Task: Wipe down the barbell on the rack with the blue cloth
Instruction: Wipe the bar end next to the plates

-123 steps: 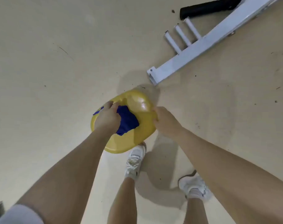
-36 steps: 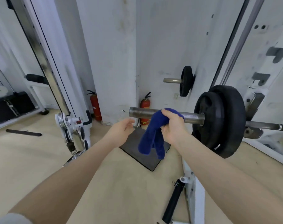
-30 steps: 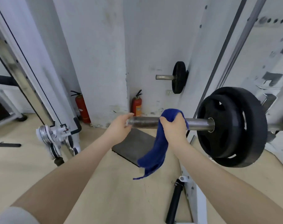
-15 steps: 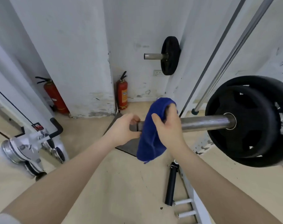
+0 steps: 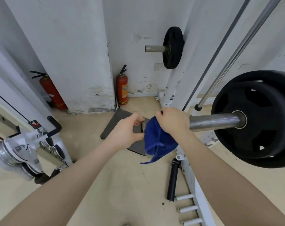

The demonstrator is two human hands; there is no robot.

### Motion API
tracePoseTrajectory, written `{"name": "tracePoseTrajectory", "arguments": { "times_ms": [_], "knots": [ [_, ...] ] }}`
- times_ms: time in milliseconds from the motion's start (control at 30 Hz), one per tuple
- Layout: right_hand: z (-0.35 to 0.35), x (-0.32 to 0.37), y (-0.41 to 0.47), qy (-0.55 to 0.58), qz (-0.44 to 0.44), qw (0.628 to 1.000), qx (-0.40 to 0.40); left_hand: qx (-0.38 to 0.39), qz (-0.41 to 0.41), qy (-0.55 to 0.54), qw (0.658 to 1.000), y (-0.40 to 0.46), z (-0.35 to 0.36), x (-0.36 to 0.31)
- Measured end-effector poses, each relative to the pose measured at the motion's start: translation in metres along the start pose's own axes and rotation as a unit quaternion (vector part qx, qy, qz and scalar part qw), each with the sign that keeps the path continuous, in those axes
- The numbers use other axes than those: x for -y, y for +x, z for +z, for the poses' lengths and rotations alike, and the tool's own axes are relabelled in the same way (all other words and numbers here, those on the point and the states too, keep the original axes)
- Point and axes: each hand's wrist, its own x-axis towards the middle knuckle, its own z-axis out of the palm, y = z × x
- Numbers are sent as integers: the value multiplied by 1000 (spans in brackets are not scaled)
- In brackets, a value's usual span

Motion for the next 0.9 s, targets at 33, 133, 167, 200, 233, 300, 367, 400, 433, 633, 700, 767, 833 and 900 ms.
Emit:
{"name": "tracePoseTrajectory", "arguments": {
  "times_ms": [33, 133, 167, 200, 233, 300, 367, 400, 433, 633, 700, 767, 833, 900],
  "knots": [
    [3, 3, -4, -14, -13, 1000, -24, 0, -1, 2, 1000, 0, 0, -1],
    [26, 20, -39, -11, -87, 985, -147, -3, 2, 9, 1000, 1, -2, 0],
    [33, 23, -49, 17, -103, 981, -165, -2, 3, 11, 1000, 2, -3, 1],
    [37, 24, -53, 46, -115, 977, -172, 1, 2, 15, 1000, 3, -4, 1],
    [37, 21, -52, 55, -130, 973, -182, 4, 1, 22, 1000, 4, -4, 1],
    [29, 11, -37, 41, -139, 975, -169, 5, -3, 33, 999, 4, -4, 0],
    [9, 2, -15, 52, -92, 992, -71, 8, -10, 42, 999, 3, -4, -3],
    [3, -1, -5, 76, -58, 995, -30, 11, -13, 51, 999, 3, -4, -6],
    [1, -4, 2, 88, -32, 996, -9, 15, -17, 64, 998, 4, -5, -10],
    [38, 8, -53, 36, -112, 974, -192, 26, -60, 149, 987, 6, -10, -29],
    [47, 2, -55, 48, -144, 966, -211, 21, -76, 154, 985, 3, -7, -32],
    [44, -4, -42, 33, -151, 963, -221, 6, -80, 169, 982, -1, -2, -34],
    [29, -5, -28, 10, -149, 974, -170, -7, -86, 182, 980, -4, 1, -36],
    [12, -7, -17, 12, -149, 985, -88, -4, -89, 211, 974, -5, 1, -40]
  ]
}}
